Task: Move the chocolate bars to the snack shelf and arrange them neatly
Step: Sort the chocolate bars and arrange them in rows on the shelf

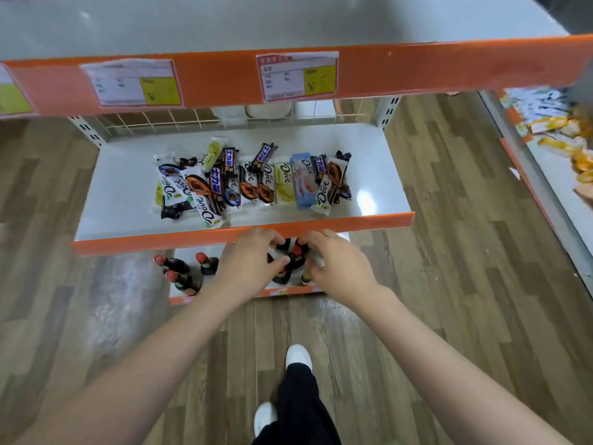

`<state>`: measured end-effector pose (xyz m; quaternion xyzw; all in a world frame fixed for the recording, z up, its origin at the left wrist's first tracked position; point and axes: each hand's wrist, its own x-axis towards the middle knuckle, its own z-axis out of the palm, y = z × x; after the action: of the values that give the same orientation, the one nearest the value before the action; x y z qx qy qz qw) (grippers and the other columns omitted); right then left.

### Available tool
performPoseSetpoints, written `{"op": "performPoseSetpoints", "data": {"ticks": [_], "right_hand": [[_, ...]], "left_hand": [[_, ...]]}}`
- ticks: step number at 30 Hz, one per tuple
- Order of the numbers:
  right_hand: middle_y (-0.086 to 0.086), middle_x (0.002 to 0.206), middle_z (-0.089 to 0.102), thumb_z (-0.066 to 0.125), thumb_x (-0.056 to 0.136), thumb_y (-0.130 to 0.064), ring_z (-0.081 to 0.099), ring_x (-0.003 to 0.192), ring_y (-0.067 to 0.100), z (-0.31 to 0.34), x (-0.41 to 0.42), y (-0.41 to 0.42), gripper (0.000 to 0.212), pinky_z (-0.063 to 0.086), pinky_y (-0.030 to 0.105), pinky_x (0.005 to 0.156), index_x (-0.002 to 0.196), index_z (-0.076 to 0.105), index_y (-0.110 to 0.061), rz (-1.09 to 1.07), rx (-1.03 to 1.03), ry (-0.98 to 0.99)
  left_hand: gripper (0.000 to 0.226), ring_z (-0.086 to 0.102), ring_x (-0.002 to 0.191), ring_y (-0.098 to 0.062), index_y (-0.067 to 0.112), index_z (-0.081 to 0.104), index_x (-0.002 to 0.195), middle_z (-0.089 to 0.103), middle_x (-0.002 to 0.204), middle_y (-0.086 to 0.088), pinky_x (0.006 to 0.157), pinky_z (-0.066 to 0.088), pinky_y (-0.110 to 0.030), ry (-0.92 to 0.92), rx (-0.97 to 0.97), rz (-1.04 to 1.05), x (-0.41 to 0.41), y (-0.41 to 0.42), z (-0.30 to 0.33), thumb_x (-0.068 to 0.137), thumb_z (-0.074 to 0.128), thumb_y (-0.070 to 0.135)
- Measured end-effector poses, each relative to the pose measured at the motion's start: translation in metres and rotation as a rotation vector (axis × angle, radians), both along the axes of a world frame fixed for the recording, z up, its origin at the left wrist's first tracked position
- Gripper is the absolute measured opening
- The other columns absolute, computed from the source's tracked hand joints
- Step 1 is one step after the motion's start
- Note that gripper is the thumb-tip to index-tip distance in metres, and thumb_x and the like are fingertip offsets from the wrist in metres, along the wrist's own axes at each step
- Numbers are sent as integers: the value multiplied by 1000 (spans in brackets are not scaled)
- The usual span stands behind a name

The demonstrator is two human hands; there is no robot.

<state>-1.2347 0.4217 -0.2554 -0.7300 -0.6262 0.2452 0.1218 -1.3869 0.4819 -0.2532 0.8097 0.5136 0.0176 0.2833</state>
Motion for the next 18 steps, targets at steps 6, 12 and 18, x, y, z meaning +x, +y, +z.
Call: {"op": "performPoseSetpoints", "data": {"ticks": [6,12,18], "right_hand": [[3,114,59,55,79,-9,56,100,26,-35,19,39,40,52,39,70,117,58,-20,-63,40,55],[2,117,58,54,82,-14,57,103,27,-74,44,79,40,48,34,69,120,55,-23,-36,67,-37],[4,123,51,49,80,-2,50,111,27,-107,71,117,57,44,32,73,132,46,-27,-48,126,-130]], "left_hand": [[26,57,102,-20,18,60,108,58,111,-2,90,47,-41,-154,-73,178,35,24,-44,85,63,29],[26,56,101,-22,19,61,109,59,111,-3,86,48,-41,-145,-18,170,66,57,-84,84,60,28],[34,47,115,-24,20,53,121,51,120,-3,90,43,-41,-12,141,144,89,88,-120,88,55,30]]}}
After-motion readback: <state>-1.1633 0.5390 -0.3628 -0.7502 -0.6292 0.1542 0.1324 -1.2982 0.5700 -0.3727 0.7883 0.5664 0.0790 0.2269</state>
